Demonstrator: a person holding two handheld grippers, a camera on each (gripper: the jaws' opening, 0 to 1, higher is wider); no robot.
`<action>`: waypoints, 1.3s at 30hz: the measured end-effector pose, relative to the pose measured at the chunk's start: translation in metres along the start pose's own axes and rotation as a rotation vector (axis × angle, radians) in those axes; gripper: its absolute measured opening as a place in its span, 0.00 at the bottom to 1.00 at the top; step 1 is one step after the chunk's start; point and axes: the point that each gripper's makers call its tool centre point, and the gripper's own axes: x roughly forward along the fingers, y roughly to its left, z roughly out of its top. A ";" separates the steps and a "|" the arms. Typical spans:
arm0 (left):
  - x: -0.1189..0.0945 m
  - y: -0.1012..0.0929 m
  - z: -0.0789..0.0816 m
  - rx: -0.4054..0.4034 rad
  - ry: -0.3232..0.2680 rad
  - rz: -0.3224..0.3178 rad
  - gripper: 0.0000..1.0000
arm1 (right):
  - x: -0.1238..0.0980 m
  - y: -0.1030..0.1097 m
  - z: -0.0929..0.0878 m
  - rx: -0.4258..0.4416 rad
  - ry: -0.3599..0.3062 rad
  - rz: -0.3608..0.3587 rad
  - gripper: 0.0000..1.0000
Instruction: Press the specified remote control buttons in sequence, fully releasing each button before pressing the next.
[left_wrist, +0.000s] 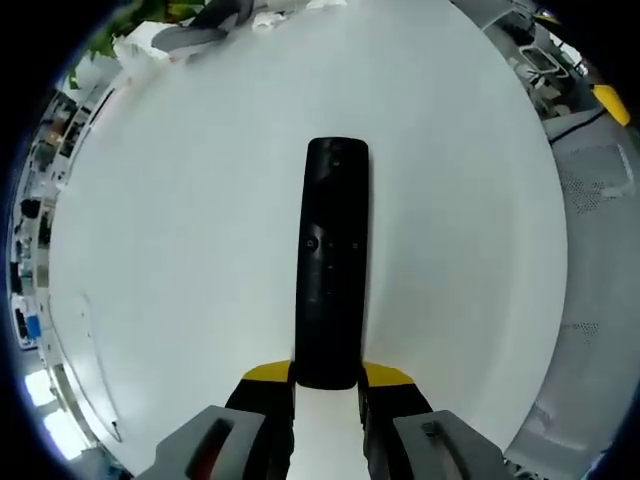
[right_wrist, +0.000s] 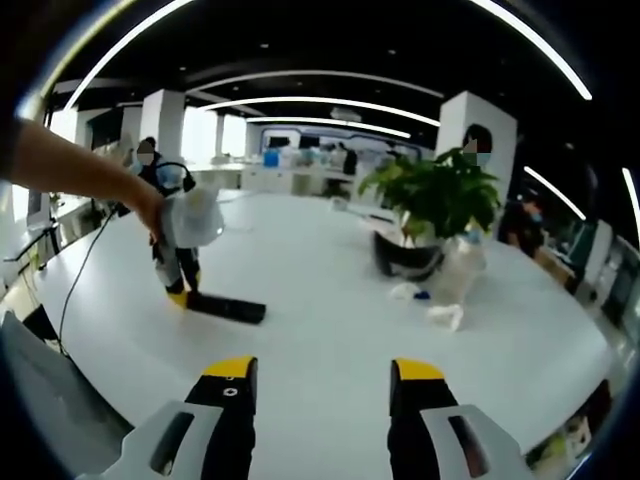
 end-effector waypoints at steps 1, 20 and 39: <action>0.000 0.000 0.000 0.000 -0.001 -0.001 0.23 | 0.000 0.000 0.000 0.001 -0.002 -0.001 0.50; 0.000 -0.013 -0.003 0.021 -0.011 -0.003 0.23 | 0.000 0.004 -0.014 -0.013 0.083 0.028 0.00; 0.000 -0.020 -0.005 0.021 -0.007 -0.004 0.23 | 0.004 0.019 -0.039 0.035 0.247 0.098 0.00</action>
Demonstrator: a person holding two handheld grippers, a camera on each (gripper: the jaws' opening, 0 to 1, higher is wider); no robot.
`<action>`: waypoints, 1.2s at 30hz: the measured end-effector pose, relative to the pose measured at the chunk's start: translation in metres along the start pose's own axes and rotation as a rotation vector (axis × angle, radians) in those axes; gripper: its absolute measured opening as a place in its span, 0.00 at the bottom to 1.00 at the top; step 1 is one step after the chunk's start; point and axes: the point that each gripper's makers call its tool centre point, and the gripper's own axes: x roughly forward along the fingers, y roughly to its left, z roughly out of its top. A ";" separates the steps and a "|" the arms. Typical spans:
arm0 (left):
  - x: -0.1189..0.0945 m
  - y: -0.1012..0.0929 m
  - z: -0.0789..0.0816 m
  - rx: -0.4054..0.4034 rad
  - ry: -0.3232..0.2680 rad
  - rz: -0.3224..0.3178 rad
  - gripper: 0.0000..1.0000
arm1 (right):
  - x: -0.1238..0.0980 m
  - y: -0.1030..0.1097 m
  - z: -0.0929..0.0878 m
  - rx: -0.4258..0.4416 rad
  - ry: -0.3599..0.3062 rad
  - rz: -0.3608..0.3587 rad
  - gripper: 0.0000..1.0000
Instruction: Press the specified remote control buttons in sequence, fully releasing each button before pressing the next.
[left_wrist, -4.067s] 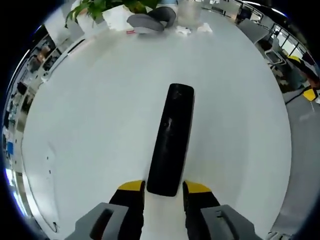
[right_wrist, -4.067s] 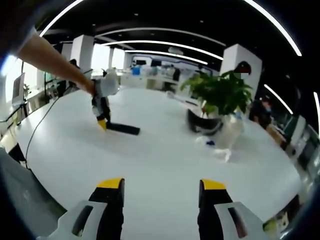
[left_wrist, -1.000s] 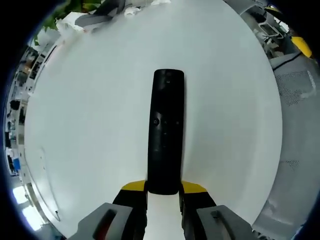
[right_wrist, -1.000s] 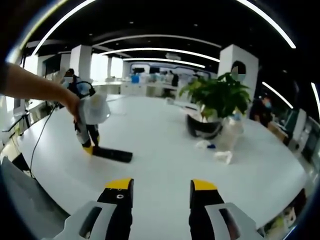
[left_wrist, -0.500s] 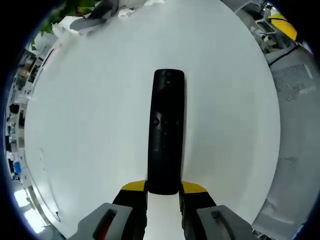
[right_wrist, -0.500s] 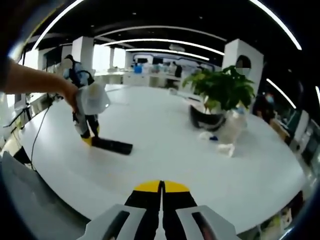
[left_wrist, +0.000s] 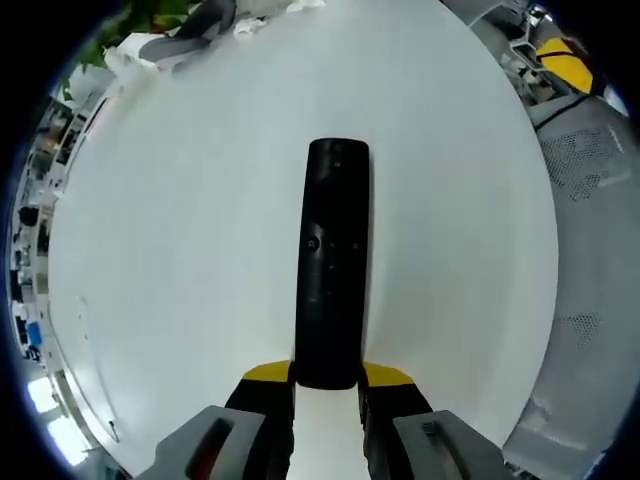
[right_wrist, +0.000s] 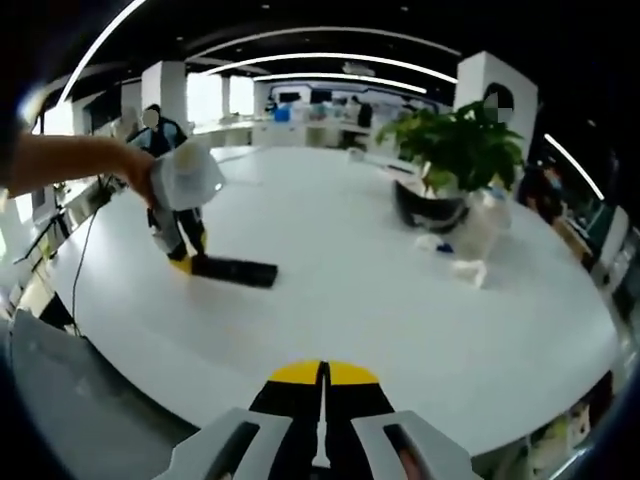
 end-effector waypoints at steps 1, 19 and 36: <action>0.000 -0.001 0.000 0.004 0.003 0.000 0.23 | 0.002 0.004 -0.004 0.010 0.023 0.015 0.00; -0.001 -0.009 -0.003 -0.003 -0.028 -0.002 0.23 | 0.014 0.018 -0.047 -0.054 0.292 0.060 0.00; -0.002 -0.020 -0.004 -0.028 -0.064 0.001 0.23 | 0.016 0.037 -0.100 -0.071 0.597 0.126 0.00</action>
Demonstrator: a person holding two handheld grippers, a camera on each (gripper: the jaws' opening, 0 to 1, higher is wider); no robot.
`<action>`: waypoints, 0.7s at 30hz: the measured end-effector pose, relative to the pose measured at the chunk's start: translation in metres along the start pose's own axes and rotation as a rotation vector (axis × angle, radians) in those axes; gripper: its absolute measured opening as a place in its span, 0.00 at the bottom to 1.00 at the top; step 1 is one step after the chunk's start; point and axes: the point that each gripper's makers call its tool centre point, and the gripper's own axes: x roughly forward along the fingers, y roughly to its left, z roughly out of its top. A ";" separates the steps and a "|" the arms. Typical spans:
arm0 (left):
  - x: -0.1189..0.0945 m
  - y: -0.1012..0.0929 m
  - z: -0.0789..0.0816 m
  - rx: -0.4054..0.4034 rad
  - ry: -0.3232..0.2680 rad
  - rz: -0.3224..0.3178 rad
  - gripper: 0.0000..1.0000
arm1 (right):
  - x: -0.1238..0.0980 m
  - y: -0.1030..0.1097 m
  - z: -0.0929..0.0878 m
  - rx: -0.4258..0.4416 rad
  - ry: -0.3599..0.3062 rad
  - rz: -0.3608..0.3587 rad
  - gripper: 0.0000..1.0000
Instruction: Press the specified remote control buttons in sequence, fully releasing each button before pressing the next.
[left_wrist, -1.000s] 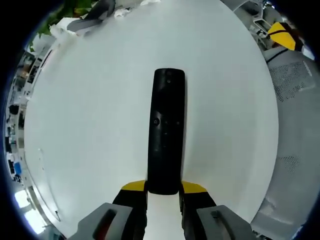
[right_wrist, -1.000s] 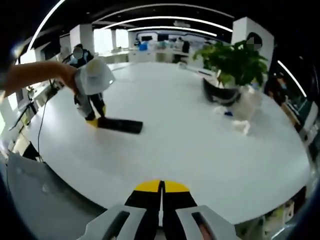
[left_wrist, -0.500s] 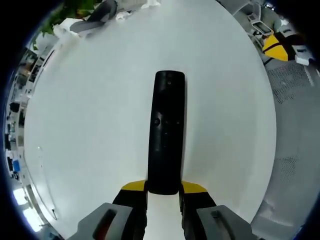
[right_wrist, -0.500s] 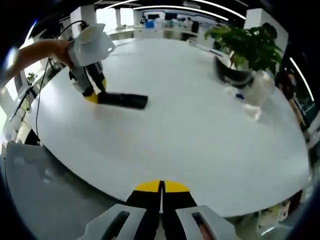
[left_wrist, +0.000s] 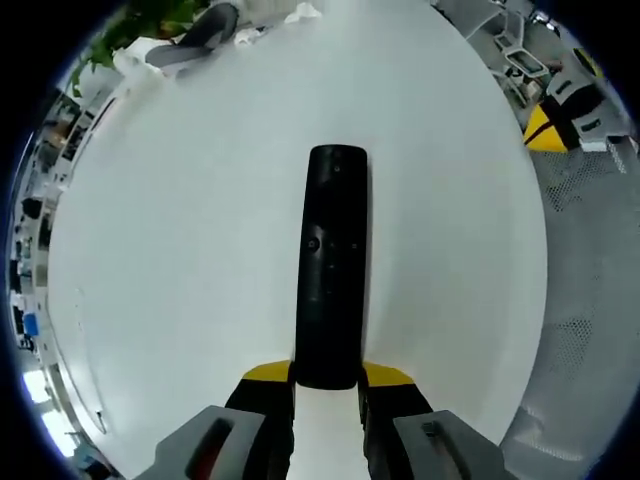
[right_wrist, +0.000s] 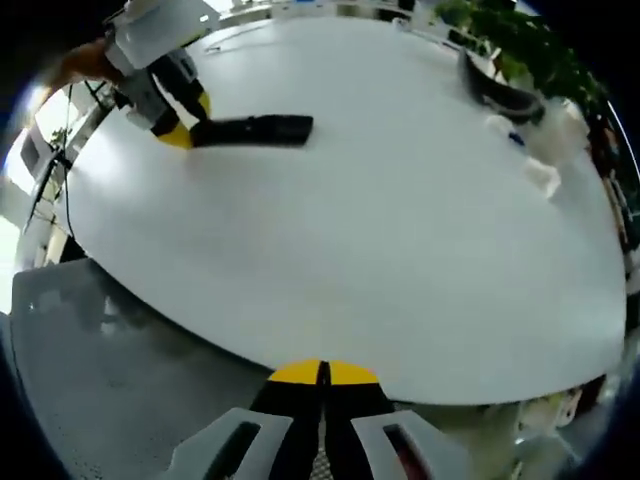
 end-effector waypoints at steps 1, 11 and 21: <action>0.000 0.000 0.000 -0.003 -0.004 -0.001 0.23 | 0.000 0.000 -0.001 -0.012 0.004 -0.006 0.00; -0.001 -0.007 -0.001 -0.015 -0.024 -0.003 0.23 | 0.002 0.004 0.004 -0.069 -0.034 -0.008 0.00; -0.001 -0.020 -0.003 -0.007 -0.025 -0.005 0.23 | -0.018 -0.011 0.033 -0.139 -0.221 -0.114 0.00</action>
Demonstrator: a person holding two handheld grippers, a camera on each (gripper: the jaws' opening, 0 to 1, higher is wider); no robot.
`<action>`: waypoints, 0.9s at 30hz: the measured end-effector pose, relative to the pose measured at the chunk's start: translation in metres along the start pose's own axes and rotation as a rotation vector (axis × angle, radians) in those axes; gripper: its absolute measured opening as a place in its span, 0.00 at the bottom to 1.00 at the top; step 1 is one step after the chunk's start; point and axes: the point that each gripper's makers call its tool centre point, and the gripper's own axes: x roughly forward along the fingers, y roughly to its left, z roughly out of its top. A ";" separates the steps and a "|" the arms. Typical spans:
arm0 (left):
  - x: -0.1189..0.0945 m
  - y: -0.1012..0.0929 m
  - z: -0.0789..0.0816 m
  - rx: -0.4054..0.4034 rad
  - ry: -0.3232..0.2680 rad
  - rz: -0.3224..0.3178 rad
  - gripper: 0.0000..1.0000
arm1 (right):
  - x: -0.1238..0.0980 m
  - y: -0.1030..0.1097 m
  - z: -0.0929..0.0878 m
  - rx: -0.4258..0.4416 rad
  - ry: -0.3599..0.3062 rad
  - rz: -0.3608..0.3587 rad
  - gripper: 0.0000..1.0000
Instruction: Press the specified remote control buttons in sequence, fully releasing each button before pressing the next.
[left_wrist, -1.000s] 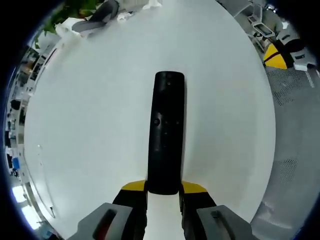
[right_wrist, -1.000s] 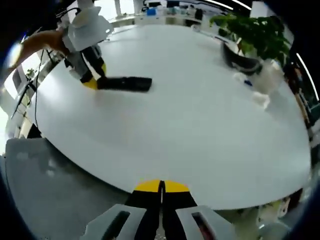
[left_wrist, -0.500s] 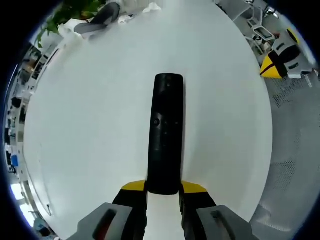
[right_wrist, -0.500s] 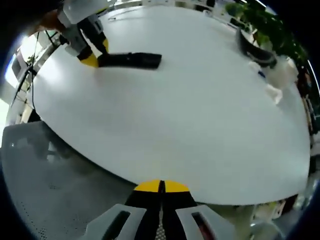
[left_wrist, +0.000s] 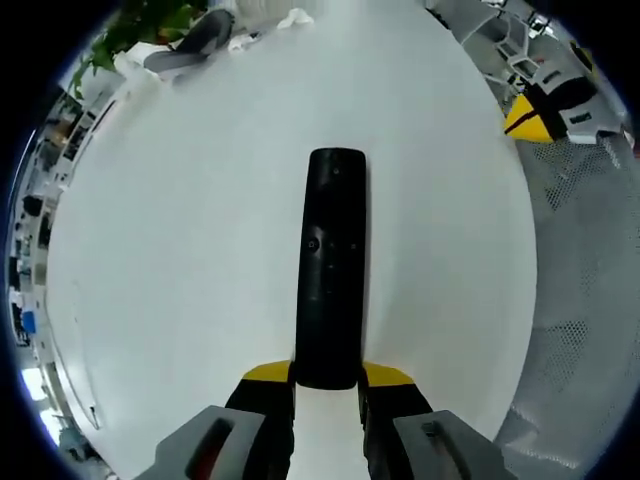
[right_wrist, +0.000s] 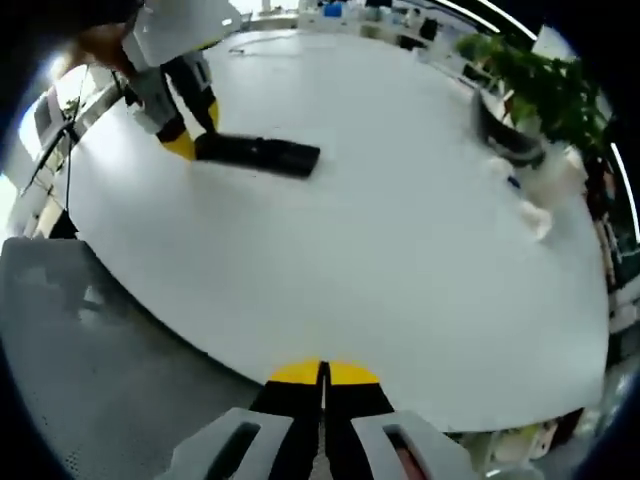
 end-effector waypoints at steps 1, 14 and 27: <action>0.000 -0.003 -0.001 -0.001 -0.006 -0.001 0.23 | -0.002 -0.002 0.006 -0.007 -0.043 -0.008 0.00; -0.002 -0.027 -0.004 -0.031 -0.078 0.002 0.23 | -0.013 -0.004 0.018 0.036 -0.120 -0.013 0.00; -0.002 -0.041 -0.004 -0.022 -0.070 0.004 0.23 | -0.016 -0.009 0.020 0.053 -0.144 -0.031 0.00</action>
